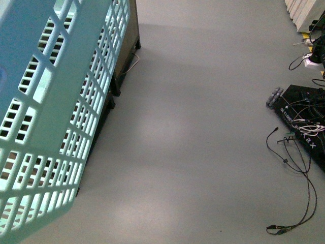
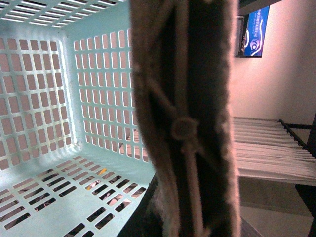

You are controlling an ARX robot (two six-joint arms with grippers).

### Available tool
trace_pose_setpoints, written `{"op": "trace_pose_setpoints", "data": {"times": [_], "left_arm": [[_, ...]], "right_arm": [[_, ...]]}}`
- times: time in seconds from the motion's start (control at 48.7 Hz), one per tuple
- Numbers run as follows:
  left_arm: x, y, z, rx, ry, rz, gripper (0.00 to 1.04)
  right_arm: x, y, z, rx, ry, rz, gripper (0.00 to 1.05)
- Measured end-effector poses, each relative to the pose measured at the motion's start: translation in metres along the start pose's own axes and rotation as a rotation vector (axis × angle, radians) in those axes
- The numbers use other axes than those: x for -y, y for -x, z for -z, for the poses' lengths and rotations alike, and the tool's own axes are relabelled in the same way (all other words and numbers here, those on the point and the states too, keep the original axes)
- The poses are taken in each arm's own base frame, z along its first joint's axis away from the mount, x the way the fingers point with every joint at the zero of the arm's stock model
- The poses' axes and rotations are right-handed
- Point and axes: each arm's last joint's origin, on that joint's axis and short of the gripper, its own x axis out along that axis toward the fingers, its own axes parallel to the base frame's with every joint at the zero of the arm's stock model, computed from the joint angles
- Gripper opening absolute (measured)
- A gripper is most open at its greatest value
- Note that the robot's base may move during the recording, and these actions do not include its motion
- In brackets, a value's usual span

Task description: Pick lemon and mango into basket

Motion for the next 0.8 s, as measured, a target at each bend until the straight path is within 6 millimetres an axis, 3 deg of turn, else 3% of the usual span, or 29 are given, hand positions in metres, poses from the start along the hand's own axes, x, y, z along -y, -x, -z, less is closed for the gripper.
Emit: {"op": "trace_pose_setpoints", "data": {"times": [0.802], "left_arm": [[0.0002, 0.0003, 0.0009, -0.008, 0.000, 0.001, 0.05]], "right_arm": [[0.0001, 0.0000, 0.0000, 0.000, 0.000, 0.003, 0.96]]}}
